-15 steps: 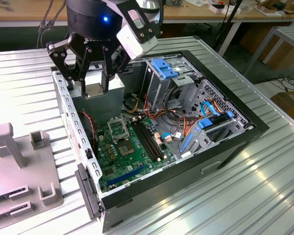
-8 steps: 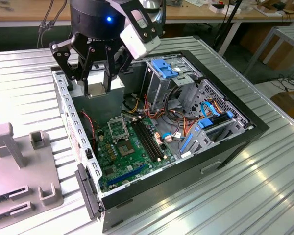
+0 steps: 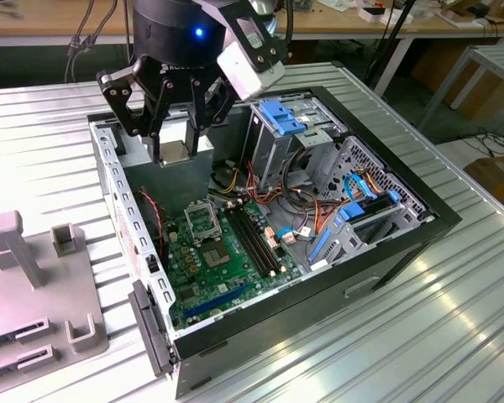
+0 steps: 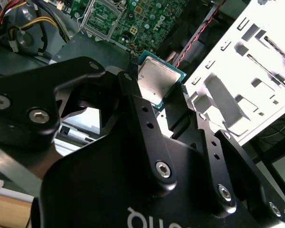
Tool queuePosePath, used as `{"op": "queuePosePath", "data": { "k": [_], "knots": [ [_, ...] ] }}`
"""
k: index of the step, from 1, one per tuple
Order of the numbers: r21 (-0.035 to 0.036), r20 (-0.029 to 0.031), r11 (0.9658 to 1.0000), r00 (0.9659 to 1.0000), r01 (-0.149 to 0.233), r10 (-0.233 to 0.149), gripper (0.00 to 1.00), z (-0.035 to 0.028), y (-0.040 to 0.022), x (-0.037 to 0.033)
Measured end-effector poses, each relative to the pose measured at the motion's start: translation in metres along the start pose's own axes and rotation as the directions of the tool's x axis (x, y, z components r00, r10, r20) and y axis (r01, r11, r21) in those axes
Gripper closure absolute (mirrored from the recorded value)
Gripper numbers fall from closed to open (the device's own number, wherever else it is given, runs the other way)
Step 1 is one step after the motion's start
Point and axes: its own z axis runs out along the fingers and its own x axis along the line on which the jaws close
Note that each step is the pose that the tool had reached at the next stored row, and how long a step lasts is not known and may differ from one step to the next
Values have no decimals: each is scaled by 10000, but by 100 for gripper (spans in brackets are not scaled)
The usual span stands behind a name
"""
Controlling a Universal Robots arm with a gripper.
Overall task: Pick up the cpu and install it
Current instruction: 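Pick up the cpu and move it towards the insertion slot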
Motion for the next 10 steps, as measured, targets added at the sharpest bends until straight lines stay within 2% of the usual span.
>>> {"op": "queuePosePath", "data": {
  "k": [10],
  "knots": [
    [-1, 1, 10000, 10000, 0, 0, 53, -1, -2, -93]
  ]
}}
